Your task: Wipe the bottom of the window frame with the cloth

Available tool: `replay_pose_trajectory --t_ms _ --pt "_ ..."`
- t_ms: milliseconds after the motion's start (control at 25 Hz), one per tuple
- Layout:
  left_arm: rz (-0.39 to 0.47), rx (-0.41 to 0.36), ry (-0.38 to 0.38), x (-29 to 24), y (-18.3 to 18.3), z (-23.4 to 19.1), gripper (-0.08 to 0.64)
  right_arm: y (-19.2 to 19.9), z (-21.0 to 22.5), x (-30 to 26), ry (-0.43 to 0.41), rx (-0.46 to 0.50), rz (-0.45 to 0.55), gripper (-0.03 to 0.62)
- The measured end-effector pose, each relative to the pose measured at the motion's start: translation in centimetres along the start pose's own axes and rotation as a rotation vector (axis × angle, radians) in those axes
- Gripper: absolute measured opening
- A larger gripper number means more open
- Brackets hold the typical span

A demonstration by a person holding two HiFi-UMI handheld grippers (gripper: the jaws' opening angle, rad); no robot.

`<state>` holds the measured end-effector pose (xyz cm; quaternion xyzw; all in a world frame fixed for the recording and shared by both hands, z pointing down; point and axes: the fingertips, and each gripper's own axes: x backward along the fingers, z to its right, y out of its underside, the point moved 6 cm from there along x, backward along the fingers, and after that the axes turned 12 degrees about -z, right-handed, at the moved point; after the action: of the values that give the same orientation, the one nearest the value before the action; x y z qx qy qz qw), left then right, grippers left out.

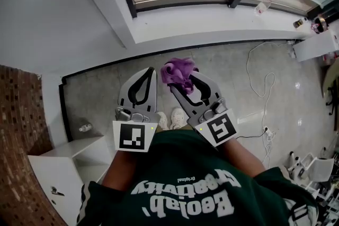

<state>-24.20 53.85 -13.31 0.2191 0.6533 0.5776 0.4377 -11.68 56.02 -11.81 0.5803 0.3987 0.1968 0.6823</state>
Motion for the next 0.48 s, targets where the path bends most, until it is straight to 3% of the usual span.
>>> replay_pose_trajectory --t_ms 480 --pt "0.001 -0.024 0.022 -2.8 -1.0 1.6 0.009 0.8 3.5 0.8 -0.024 -0.075 0.013 0.173"
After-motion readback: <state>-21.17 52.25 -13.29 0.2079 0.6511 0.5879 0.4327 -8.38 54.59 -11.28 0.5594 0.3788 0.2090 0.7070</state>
